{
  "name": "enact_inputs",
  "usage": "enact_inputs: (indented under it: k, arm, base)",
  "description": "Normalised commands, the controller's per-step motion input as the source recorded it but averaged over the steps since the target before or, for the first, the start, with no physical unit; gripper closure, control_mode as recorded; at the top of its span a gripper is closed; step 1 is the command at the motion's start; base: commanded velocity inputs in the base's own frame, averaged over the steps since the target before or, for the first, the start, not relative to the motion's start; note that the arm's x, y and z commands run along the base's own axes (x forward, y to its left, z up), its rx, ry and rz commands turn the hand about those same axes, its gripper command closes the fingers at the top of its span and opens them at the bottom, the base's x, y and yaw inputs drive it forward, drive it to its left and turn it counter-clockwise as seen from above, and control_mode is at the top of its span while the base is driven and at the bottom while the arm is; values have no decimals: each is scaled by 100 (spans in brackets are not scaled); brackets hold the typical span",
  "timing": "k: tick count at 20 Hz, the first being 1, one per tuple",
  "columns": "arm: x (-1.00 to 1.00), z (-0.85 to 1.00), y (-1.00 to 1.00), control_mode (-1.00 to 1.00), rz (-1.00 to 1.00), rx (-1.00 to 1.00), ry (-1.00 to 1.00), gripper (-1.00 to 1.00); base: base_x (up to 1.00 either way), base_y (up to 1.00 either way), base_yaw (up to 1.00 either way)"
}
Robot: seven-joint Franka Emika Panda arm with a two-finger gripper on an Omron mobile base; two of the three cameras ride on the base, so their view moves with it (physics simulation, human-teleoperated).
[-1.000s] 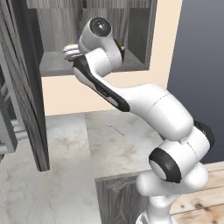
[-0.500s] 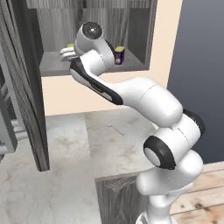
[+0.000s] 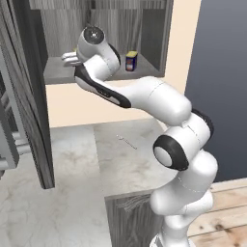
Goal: Restock the canned food cabinet by taking the new fresh canned food from the counter and placing it in the cabinet. Then, take the old canned food from the cabinet and place it on the counter.
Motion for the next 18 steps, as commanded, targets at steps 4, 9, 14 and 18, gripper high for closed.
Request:
enact_inputs:
  k: [4,9,14,18]
  arm:
    - [53,-1,11,-100,-5,-1,4,-100]
    - [33,0,23,-100,-6,-3,3,-100]
    - [23,0,21,-100,-7,-4,3,-100]
    - [26,-6,1,-100,-4,-5,0,-100]
  base:
    - [0,0,0]
    - [0,0,0]
    - [0,0,0]
    - [0,0,0]
